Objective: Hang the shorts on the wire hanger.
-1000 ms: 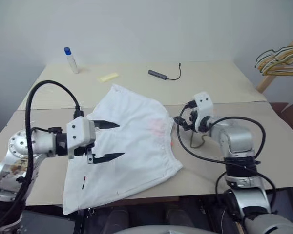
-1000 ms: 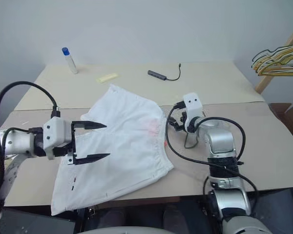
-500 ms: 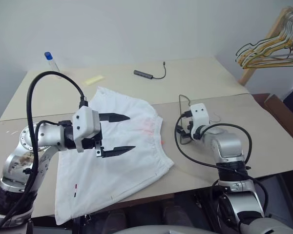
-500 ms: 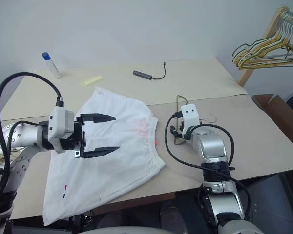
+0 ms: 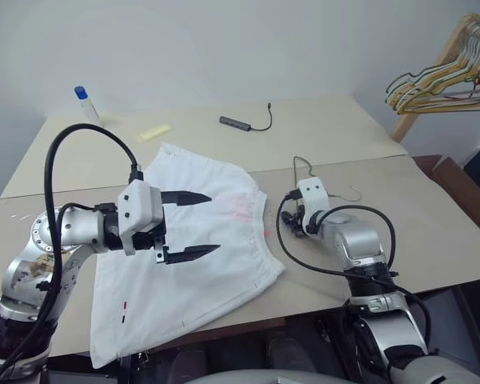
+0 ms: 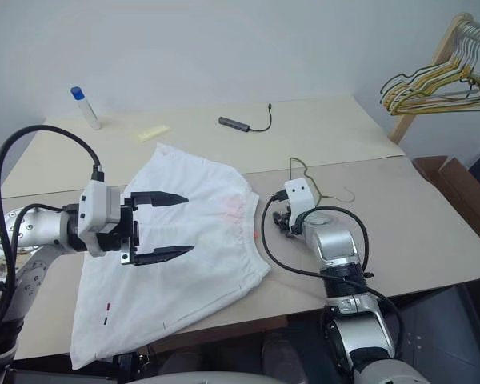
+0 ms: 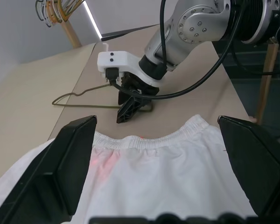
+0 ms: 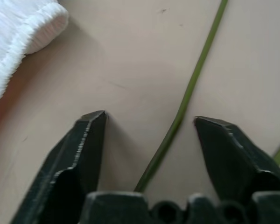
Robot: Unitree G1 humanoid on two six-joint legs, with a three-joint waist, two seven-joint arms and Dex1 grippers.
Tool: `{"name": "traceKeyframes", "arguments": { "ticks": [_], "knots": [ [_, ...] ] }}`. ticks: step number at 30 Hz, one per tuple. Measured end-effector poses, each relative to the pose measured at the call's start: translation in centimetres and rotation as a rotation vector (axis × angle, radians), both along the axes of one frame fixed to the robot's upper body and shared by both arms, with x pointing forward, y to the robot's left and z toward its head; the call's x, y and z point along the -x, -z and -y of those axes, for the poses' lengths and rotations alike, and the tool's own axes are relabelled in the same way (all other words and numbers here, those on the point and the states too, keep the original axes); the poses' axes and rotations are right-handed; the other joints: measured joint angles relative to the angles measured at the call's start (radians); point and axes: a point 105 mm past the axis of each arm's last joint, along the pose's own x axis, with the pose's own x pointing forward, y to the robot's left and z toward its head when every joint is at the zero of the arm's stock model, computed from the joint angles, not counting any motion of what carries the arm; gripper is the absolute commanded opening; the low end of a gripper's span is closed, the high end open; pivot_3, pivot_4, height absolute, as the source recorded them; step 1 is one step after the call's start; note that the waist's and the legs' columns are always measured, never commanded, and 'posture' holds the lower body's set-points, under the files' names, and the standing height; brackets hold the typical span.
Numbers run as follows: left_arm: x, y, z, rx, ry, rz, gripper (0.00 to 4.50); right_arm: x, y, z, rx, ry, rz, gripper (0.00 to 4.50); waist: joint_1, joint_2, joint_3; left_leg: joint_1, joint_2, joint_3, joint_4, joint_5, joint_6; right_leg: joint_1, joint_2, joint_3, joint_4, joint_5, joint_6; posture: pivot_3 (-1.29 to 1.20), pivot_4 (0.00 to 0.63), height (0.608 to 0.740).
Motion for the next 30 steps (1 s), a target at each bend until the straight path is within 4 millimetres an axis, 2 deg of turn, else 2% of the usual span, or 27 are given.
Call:
{"name": "traceKeyframes", "arguments": {
  "ticks": [5, 8, 13, 17, 19, 21, 25, 28, 30],
  "knots": [
    [-0.1, 0.2, -0.1, -0.007, -0.017, 0.002, 4.50, 0.0, 0.5, 0.7, 0.015, 0.031, -0.016, 0.86, 0.001, -0.005, -0.005, 0.000, 0.000, 0.000, 0.000, 0.000, 0.000, 0.000, 0.000, 0.000, -0.001, 0.000, 0.000, 0.00, 0.000, 0.740],
    [-0.1, 0.3, -0.1, -0.008, -0.019, 0.000, 4.50, -0.2, 0.4, 1.0, 0.022, 0.039, -0.013, 0.02, 0.001, -0.007, -0.007, 0.000, 0.000, 0.000, 0.000, 0.000, 0.000, 0.001, 0.000, 0.000, -0.001, -0.001, 0.001, 0.00, 0.000, 0.740],
    [-0.6, 0.2, -0.1, -0.021, -0.041, 0.021, 4.50, -0.2, 0.4, 1.3, 0.037, 0.047, 0.001, 0.02, 0.002, -0.009, -0.009, 0.002, 0.000, 0.000, 0.000, 0.000, 0.000, 0.002, 0.000, 0.000, -0.001, -0.002, 0.004, -0.02, 0.000, 0.740],
    [-2.5, -0.5, 0.3, 0.027, -0.123, 0.048, 4.50, -0.4, 0.0, 1.3, 0.039, 0.058, 0.047, 0.02, 0.000, -0.010, -0.010, 0.002, 0.000, 0.000, 0.000, 0.000, 0.000, 0.002, 0.000, 0.000, -0.002, -0.003, 0.006, -0.05, 0.000, 0.740],
    [-3.5, -0.9, 0.5, 0.118, -0.169, 0.006, 4.50, -0.4, -0.5, 1.4, 0.046, 0.060, 0.084, 0.02, 0.000, -0.006, -0.008, -0.001, 0.000, -0.001, 0.000, 0.000, 0.000, 0.001, 0.000, 0.000, -0.003, -0.003, 0.007, -0.06, 0.000, 0.740],
    [-4.4, -0.9, 1.0, 0.244, -0.202, -0.080, 4.50, -0.5, -1.8, 1.2, 0.040, 0.049, 0.144, 0.02, -0.001, -0.003, -0.005, -0.004, 0.000, -0.001, 0.000, 0.000, 0.000, -0.002, -0.001, 0.000, -0.004, 0.001, 0.002, -0.07, 0.000, 0.740],
    [-7.1, -0.7, 1.6, 0.524, -0.330, -0.332, 4.50, -0.5, -6.3, 0.3, 0.010, -0.022, 0.305, 0.02, -0.005, -0.001, -0.004, -0.006, -0.001, -0.003, 0.000, 0.000, 0.000, -0.002, -0.001, 0.000, -0.006, 0.001, 0.003, -0.09, 0.000, 0.740],
    [-8.9, -0.3, 1.5, 0.676, -0.423, -0.509, 4.50, 0.2, -9.1, -1.0, -0.006, -0.111, 0.412, 0.02, -0.007, -0.001, -0.004, -0.006, -0.001, -0.004, 0.000, 0.000, 0.000, -0.002, -0.002, -0.001, -0.006, 0.002, 0.003, -0.10, 0.000, 0.740],
    [-9.5, 0.0, 1.8, 0.774, -0.442, -0.635, 4.50, 1.2, -10.2, -2.1, 0.000, -0.196, 0.482, 0.02, -0.012, -0.001, -0.004, -0.006, -0.002, -0.005, 0.000, 0.000, 0.000, -0.001, -0.002, -0.001, -0.006, 0.002, 0.004, -0.10, 0.000, 0.740]
  ]
}}
